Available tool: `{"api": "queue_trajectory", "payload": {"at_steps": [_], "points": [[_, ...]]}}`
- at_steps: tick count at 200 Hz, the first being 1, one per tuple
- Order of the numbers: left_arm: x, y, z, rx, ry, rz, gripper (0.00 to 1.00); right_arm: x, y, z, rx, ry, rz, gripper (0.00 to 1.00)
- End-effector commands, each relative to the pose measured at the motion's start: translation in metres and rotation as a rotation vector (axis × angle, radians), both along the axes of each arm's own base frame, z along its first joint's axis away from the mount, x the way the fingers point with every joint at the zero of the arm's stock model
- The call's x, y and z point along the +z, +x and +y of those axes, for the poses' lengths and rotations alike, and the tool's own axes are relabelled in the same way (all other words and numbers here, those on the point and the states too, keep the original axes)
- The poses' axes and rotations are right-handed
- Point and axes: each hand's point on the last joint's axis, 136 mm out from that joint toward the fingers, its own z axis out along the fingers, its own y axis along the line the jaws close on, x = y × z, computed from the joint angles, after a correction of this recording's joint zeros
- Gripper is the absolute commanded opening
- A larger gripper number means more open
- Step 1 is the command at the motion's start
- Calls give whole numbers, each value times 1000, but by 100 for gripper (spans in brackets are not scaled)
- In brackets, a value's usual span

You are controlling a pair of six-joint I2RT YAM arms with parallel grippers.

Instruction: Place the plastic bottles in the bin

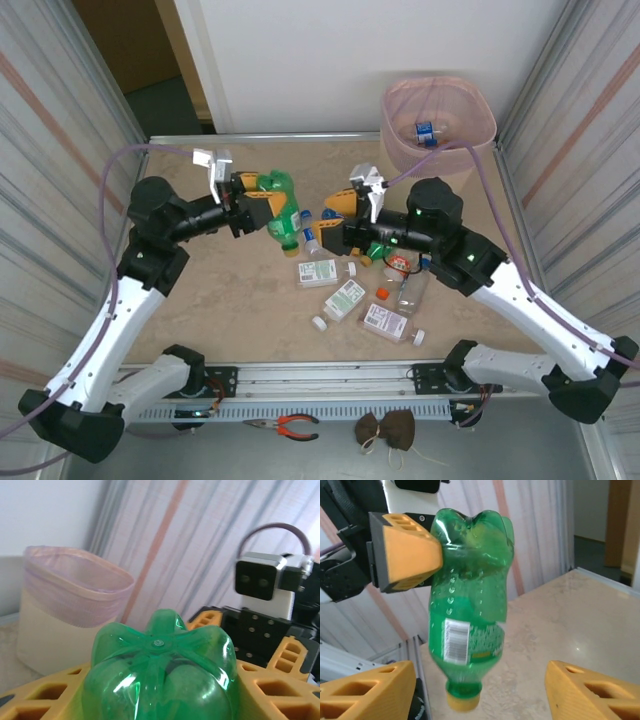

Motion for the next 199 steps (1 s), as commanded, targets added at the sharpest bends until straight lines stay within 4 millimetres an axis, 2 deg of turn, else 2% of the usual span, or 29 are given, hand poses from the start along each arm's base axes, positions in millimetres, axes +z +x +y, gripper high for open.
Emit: {"api": "queue_trajectory", "payload": {"at_steps": [1, 28, 56, 84, 144, 199], "points": [[32, -30, -8, -118, -16, -155, 53, 33, -9, 12, 64, 80, -55, 73], [33, -29, -14, -133, 3, -164, 53, 32, -7, 24, 79, 75, -64, 79], [29, -17, -15, -93, 12, -155, 53, 28, 2, 31, 67, 66, -68, 82], [17, -2, -16, -45, 56, -140, 52, 25, 13, 42, 54, 58, -52, 82], [14, 17, -19, 6, 80, -152, 53, 2, 30, 55, 33, -25, -19, 76], [15, 24, -23, 0, 79, -154, 53, -1, 38, 57, 34, -17, 1, 64]]}}
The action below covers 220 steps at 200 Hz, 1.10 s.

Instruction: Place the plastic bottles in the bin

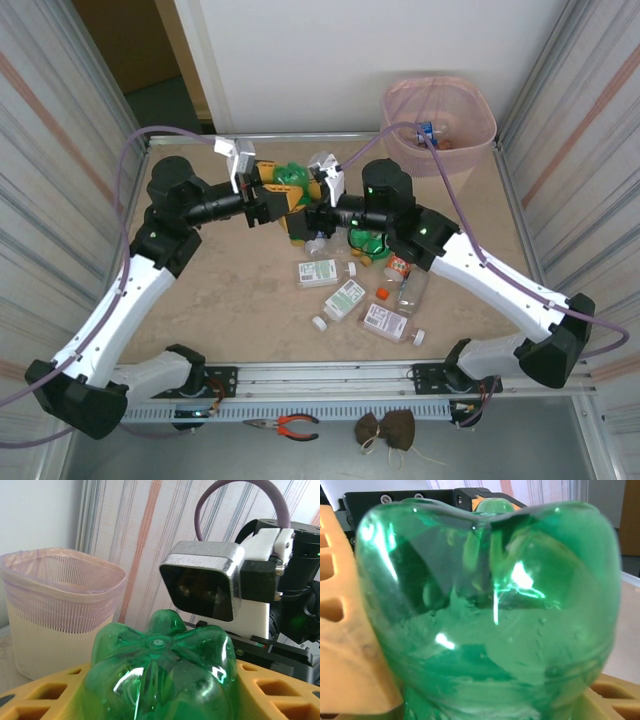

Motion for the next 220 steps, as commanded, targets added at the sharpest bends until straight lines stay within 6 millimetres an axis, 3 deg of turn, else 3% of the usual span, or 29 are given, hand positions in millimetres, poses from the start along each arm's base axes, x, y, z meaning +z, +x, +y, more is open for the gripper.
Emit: {"api": "queue_trajectory", "payload": {"at_steps": [1, 38, 83, 115, 150, 220], "points": [[18, -1, 0, 4, -14, -67, 53, 18, 1, 1, 10, 34, -30, 64], [20, 1, 0, 14, -20, -70, 55, 19, 8, -6, -8, 49, -2, 58], [22, 4, 4, 48, -26, -73, 84, 24, 25, -26, -63, 74, 39, 57], [24, 3, 13, 92, -17, -84, 87, 29, 48, -57, -154, 66, 62, 56], [21, 1, 20, 121, 5, -85, 88, 37, 89, -113, -307, 65, 86, 56], [0, 4, 24, 150, 36, -26, 86, 49, 188, -244, -655, -2, 104, 55]]}}
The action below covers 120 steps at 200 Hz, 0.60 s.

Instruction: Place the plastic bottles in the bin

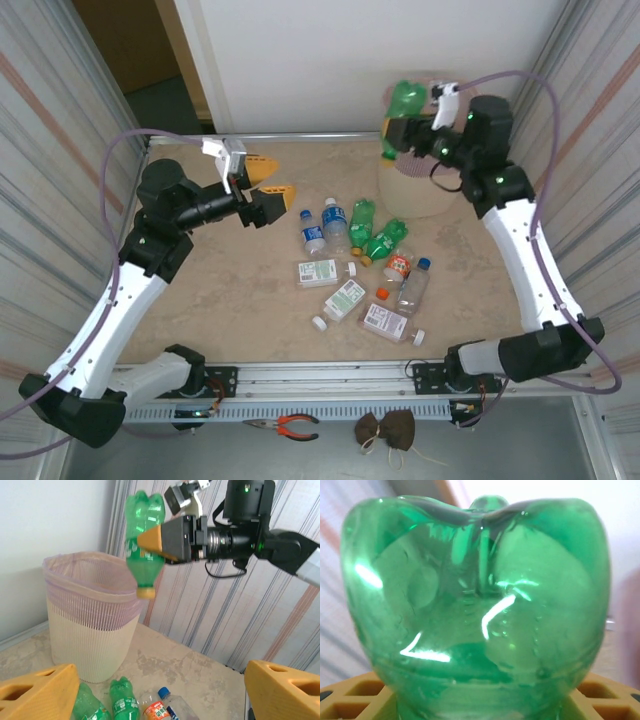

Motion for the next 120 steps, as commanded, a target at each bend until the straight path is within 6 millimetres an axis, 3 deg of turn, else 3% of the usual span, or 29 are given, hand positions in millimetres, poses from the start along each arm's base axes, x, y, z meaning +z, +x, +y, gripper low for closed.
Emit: {"api": "queue_trajectory", "payload": {"at_steps": [1, 25, 50, 77, 120], "points": [[-1, -2, 6, 22, 5, -10, 86, -4, 22, -26, -46, -48, 43, 55], [-6, -3, 7, 26, 8, 3, 85, -12, 55, -56, -125, -111, 83, 55], [-9, -3, 8, 34, 13, 9, 85, -26, 85, -72, -164, -176, 143, 54], [-13, -1, 8, 44, 26, 20, 85, -46, 105, -76, -162, -242, 205, 53], [-21, 3, 8, 51, 39, 38, 84, -88, 121, -76, -134, -299, 316, 53]]}}
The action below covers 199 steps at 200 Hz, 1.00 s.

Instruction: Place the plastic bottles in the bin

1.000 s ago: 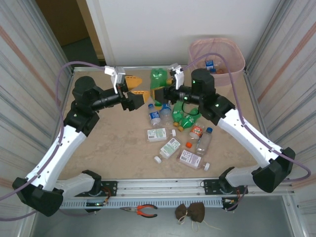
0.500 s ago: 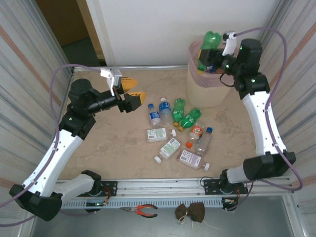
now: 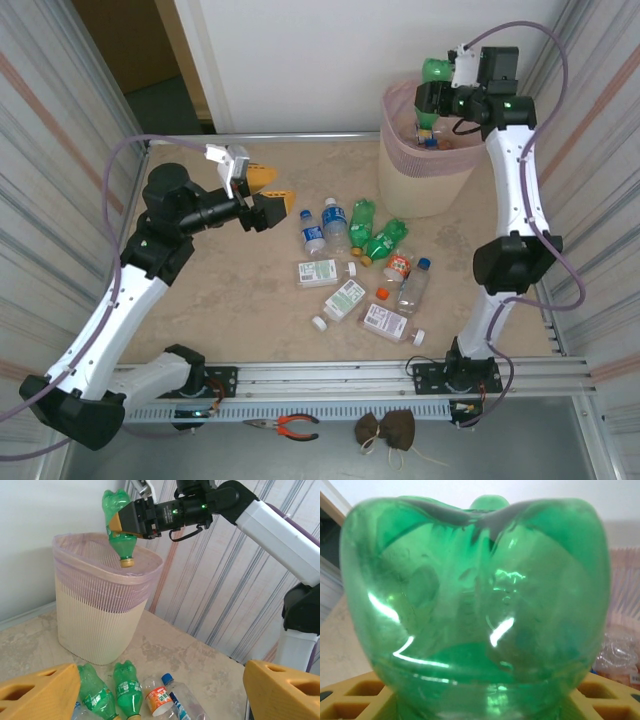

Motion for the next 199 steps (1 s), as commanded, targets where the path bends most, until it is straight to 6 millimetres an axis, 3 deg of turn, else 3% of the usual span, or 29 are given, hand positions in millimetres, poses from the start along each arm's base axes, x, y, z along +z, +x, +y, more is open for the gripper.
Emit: {"api": "queue_trajectory", "payload": {"at_steps": [1, 131, 163, 199], "points": [[0, 0, 5, 23, 8, -23, 84, -21, -4, -1, 23, -57, 75, 53], [-41, 23, 2, 63, 68, 84, 84, -167, 19, 8, 95, -170, 402, 54], [-59, 35, -1, 71, 83, 139, 83, -184, 20, 8, 97, -171, 440, 56], [-86, 50, -5, 92, 112, 232, 81, -175, 20, 8, 89, -173, 422, 64]]}}
